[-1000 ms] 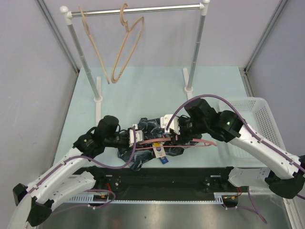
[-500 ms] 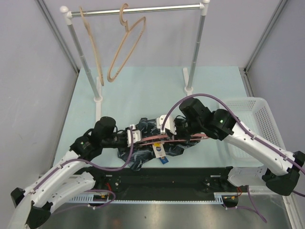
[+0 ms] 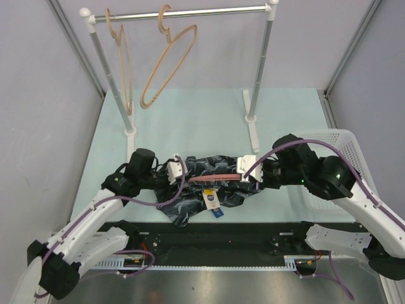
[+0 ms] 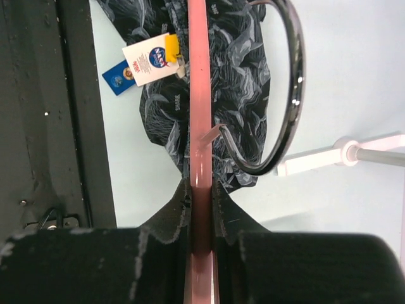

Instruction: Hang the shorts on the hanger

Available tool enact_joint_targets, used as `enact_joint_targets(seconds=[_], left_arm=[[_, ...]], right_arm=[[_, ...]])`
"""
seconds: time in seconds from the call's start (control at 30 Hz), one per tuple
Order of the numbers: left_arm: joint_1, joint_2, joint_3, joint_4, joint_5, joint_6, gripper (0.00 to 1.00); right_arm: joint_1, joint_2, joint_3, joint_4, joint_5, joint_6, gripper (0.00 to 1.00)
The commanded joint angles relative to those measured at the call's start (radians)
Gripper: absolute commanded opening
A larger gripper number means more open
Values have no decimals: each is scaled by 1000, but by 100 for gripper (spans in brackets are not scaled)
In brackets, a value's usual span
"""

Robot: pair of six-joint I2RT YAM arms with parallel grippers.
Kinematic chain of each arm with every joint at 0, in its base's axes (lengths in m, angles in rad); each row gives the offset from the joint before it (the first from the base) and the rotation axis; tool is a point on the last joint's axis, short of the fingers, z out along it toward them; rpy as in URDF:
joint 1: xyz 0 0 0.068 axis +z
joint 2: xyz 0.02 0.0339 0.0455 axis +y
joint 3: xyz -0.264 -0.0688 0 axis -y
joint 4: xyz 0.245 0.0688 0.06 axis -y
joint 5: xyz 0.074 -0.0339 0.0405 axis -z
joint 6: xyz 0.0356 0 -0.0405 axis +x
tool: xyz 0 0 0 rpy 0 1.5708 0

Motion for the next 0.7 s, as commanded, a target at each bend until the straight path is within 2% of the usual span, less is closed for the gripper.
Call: enact_joint_targets(seconds=[0.0,0.23,0.33,0.67], left_arm=[[10,42,-18,-33,-62,27,66],[10,89,-73,-4,-169,27,64],[12,93,-82,16,-195,14,59],[13,105,-49,41,-197,-17,54]], right_arm=[[-5,11,-28,34,14,-8,0],[-16,49,-98,152,-17,16,0],[-18,59,-121,185,-29,16,0],[-9,102,-157,278,-69,18,0]])
